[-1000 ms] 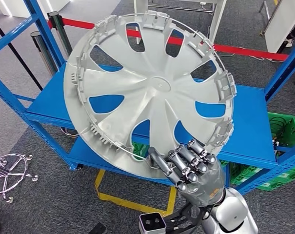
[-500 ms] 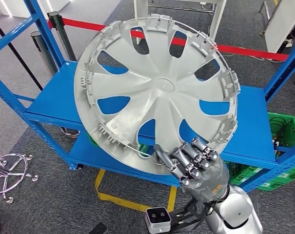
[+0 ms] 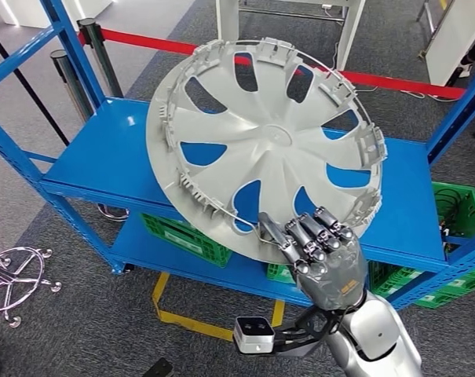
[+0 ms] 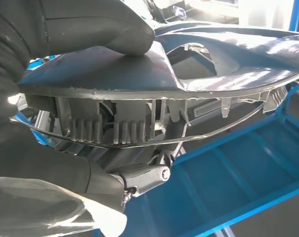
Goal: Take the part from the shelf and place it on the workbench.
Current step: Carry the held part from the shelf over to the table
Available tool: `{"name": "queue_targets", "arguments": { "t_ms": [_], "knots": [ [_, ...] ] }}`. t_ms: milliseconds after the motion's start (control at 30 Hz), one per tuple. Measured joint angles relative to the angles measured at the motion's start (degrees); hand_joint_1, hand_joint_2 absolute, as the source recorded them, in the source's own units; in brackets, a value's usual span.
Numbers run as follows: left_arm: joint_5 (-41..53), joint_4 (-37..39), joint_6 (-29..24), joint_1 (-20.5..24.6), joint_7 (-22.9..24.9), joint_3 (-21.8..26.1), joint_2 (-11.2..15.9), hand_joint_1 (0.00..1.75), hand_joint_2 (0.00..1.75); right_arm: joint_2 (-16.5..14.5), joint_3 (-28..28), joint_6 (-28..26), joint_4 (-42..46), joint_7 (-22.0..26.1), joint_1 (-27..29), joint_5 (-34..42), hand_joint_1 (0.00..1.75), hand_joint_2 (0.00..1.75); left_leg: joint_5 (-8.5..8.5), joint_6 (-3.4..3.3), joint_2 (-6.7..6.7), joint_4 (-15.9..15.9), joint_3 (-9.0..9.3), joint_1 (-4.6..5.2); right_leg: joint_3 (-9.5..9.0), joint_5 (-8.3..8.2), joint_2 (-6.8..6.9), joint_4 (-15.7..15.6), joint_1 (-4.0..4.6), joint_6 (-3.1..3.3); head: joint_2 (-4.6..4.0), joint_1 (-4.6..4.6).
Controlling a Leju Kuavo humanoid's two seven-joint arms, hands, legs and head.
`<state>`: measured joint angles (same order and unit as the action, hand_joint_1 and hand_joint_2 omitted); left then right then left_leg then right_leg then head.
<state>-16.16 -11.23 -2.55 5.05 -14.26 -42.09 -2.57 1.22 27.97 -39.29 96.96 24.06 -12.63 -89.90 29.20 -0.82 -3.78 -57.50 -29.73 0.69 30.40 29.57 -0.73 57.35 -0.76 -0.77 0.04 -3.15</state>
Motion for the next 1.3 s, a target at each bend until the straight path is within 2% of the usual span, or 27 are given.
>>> {"name": "queue_targets", "arguments": {
  "t_ms": [100,167,200,267,300,333,367,400,467,500,567,633,667,700,800,833,867,900,967,1000,1033,1067,1133,1167,1200,1233,1300],
  "knots": [
    [0.0,0.0,0.0,0.1,0.0,-0.1,0.0,0.00,1.75,0.4,0.6,0.0,-0.3,-0.5,-0.4,0.0,1.75,1.75,-0.35,-0.58,0.03,0.0,-0.20,-0.05,0.02,-0.35,-0.04,-0.1,0.00,-0.61,0.00,-0.01],
    [0.2,0.0,-0.1,0.2,0.0,-0.2,0.0,0.00,1.75,0.8,1.1,0.0,-0.5,-1.6,-0.8,0.0,1.75,1.75,-1.08,-1.18,0.23,0.8,-0.15,-0.37,0.76,0.67,0.06,0.8,0.12,-1.00,0.00,0.11],
    [0.4,0.0,-0.1,0.3,0.1,-0.3,0.0,0.00,1.75,1.1,1.3,0.0,-0.5,-2.4,-1.1,0.0,1.75,1.75,-1.44,-1.46,0.36,1.2,-0.21,-0.54,1.79,2.07,0.13,2.9,0.17,-1.13,0.00,0.20],
    [0.6,0.0,-0.4,0.3,0.2,-0.4,0.0,0.00,1.75,1.9,2.1,0.0,-0.8,-4.2,-1.8,0.0,1.75,1.75,-1.79,-1.73,0.57,1.2,-0.58,-0.59,5.18,5.73,0.24,10.1,0.11,-1.35,0.00,0.36],
    [0.7,0.0,-0.5,0.3,0.3,-0.5,0.0,0.00,1.75,2.3,2.4,0.0,-1.0,-4.9,-2.0,0.0,1.75,1.75,-1.85,-1.76,0.63,1.1,-0.83,-0.57,6.82,6.87,0.25,13.6,0.07,-1.48,0.00,0.34],
    [0.8,0.0,-0.5,0.3,0.4,-0.5,0.1,0.00,1.75,2.7,2.8,0.0,-1.2,-5.7,-2.2,0.0,1.75,1.75,-1.87,-1.76,0.67,1.0,-1.02,-0.57,7.79,7.01,0.26,15.7,0.05,-1.58,0.00,0.33],
    [1.0,0.0,-0.6,0.3,0.5,-0.6,0.1,0.00,1.75,3.0,3.1,0.0,-1.4,-6.4,-2.3,0.0,1.75,1.75,-1.87,-1.74,0.66,0.8,-1.16,-0.59,7.75,5.97,0.27,15.7,0.00,-1.65,0.00,0.34],
    [1.1,0.0,-0.6,0.4,0.7,-0.6,0.1,0.00,1.75,3.3,3.5,0.0,-1.5,-7.1,-2.4,0.0,1.75,1.75,-1.84,-1.68,0.63,0.6,-1.25,-0.61,6.65,4.01,0.27,13.4,-0.07,-1.66,0.00,0.34],
    [1.4,0.0,-0.7,0.6,0.8,-0.8,0.1,0.00,1.75,3.9,4.1,0.0,-1.8,-8.3,-2.9,0.0,1.75,1.75,-1.71,-1.31,0.49,0.1,-1.57,-0.60,3.02,0.38,0.01,6.1,-0.17,-1.53,0.00,0.37],
    [1.5,0.0,-0.7,0.8,0.9,-0.8,0.1,0.00,1.75,4.2,4.4,0.0,-1.9,-8.8,-3.2,0.0,1.75,1.75,-1.72,-0.97,0.41,-0.2,-1.86,-0.56,1.67,-0.50,-0.23,3.5,-0.15,-1.35,0.00,0.36],
    [1.7,0.0,-0.7,1.1,1.0,-0.9,0.2,0.00,1.75,4.5,4.8,0.0,-2.1,-9.3,-3.5,0.0,1.75,1.75,-1.99,-0.19,0.29,-0.5,-2.56,-0.48,0.83,-0.47,-0.56,1.8,0.01,-0.91,0.00,0.32],
    [1.8,0.0,-0.9,1.2,1.0,-1.0,0.3,0.00,1.75,4.6,5.2,0.0,-2.2,-9.7,-3.8,0.0,1.75,1.75,-2.12,0.49,0.33,-0.8,-3.23,-0.45,1.38,-0.57,-0.30,1.3,-0.12,-0.22,0.00,0.28],
    [1.8,0.0,-1.0,1.2,1.0,-1.0,0.4,0.00,1.75,4.7,5.4,0.0,-2.3,-10.0,-4.0,0.0,1.75,1.75,-1.44,0.84,0.73,-1.5,-3.72,-0.42,1.72,-0.74,-0.07,1.2,-0.24,0.27,0.00,0.15],
    [1.8,0.0,-1.2,1.3,1.0,-1.0,0.4,0.00,1.75,4.8,5.6,0.0,-2.3,-10.3,-4.1,0.0,1.75,1.75,-0.01,1.17,1.29,-3.0,-4.46,-0.43,2.10,-1.02,0.24,1.1,-0.39,0.74,0.00,-0.09],
    [1.9,0.0,-1.5,1.6,1.0,-1.2,0.4,0.00,1.75,5.1,6.0,0.0,-2.5,-11.0,-4.3,0.0,1.75,1.75,6.41,1.97,2.91,-13.3,-7.90,-0.75,3.25,-1.81,1.31,1.1,-0.34,1.51,0.00,-0.61],
    [2.0,0.0,-1.5,1.7,1.0,-1.3,0.4,0.00,1.75,5.3,6.1,0.0,-2.6,-11.0,-4.3,0.0,1.75,1.75,7.41,2.11,3.06,-16.0,-8.50,-0.83,3.61,-2.08,1.63,1.1,-0.29,1.55,0.00,-0.61],
    [2.0,0.0,-1.5,1.7,1.0,-1.3,0.4,0.00,1.75,5.4,6.2,0.0,-2.7,-11.1,-4.3,0.0,1.75,1.75,7.17,2.16,3.11,-16.7,-8.19,-0.88,3.98,-2.37,1.88,1.1,-0.27,1.52,0.00,-0.61],
    [2.0,0.0,-1.5,1.7,1.0,-1.3,0.4,0.00,1.75,5.5,6.2,0.0,-2.8,-11.1,-4.3,0.0,1.75,1.75,5.91,2.13,3.13,-15.3,-6.87,-0.90,4.33,-2.66,2.05,1.2,-0.26,1.44,0.00,-0.62],
    [2.0,0.0,-1.5,1.8,1.0,-1.3,0.4,0.00,1.75,5.7,6.4,0.0,-2.8,-11.1,-4.4,0.1,1.75,1.75,2.64,1.80,3.33,-7.5,-2.04,-0.88,4.87,-3.20,2.23,1.3,-0.21,1.10,0.00,-0.62],
    [2.0,0.0,-1.5,1.9,1.0,-1.3,0.4,0.00,1.75,5.7,6.4,0.0,-2.8,-11.1,-4.4,0.1,1.75,1.75,1.76,1.58,3.45,-3.5,0.18,-0.77,5.09,-3.50,2.30,1.3,-0.13,0.85,0.00,-0.61],
    [2.0,0.0,-1.5,2.0,1.0,-1.3,0.4,0.00,1.75,5.8,6.5,0.0,-2.8,-11.1,-4.5,0.1,1.75,1.75,1.37,1.35,3.54,-0.9,1.55,-0.66,5.26,-3.87,2.38,1.3,-0.06,0.53,0.00,-0.59],
    [2.0,0.0,-1.5,2.0,1.0,-1.3,0.5,0.00,1.75,5.8,6.6,0.0,-2.8,-11.1,-4.5,0.0,1.75,1.75,1.43,1.16,3.56,0.4,2.02,-0.53,5.42,-4.28,2.46,1.2,-0.02,0.17,0.00,-0.59],
    [2.0,0.0,-1.5,2.0,1.0,-1.3,0.4,0.00,1.75,5.9,6.8,0.0,-2.8,-11.1,-4.7,0.0,1.75,1.75,0.81,0.57,3.51,0.6,1.57,-0.55,5.68,-4.92,2.50,1.0,-0.05,-0.62,0.00,-0.56],
    [2.0,0.0,-1.5,2.0,1.0,-1.3,0.4,0.00,1.75,6.0,6.9,0.0,-2.8,-11.0,-4.7,0.0,1.75,1.75,0.37,0.20,3.52,0.7,1.24,-0.65,6.02,-4.50,2.31,1.3,-0.09,-0.96,0.00,-0.55],
    [2.0,0.0,-1.5,2.1,1.0,-1.4,0.4,0.00,1.75,6.2,7.1,0.0,-2.8,-11.1,-4.7,0.0,1.75,1.75,-0.19,-0.26,3.55,0.9,0.77,-0.77,6.63,-3.08,2.01,2.4,-0.10,-1.25,0.00,-0.47],
    [2.0,0.0,-1.5,2.2,1.0,-1.4,0.4,0.00,1.75,6.3,7.2,0.0,-2.8,-11.1,-4.8,0.0,1.75,1.75,-0.78,-0.64,3.57,1.0,0.19,-0.86,7.56,-0.80,1.67,4.7,-0.11,-1.43,0.00,-0.42],
    [2.1,0.0,-1.5,2.3,1.0,-1.4,0.4,0.00,1.75,6.7,7.4,0.0,-2.9,-11.4,-4.9,0.0,1.75,1.75,-1.87,-1.12,3.55,0.9,-1.29,-0.68,9.72,4.23,1.17,12.0,-0.06,-1.64,0.00,-0.31]
  ]
}}
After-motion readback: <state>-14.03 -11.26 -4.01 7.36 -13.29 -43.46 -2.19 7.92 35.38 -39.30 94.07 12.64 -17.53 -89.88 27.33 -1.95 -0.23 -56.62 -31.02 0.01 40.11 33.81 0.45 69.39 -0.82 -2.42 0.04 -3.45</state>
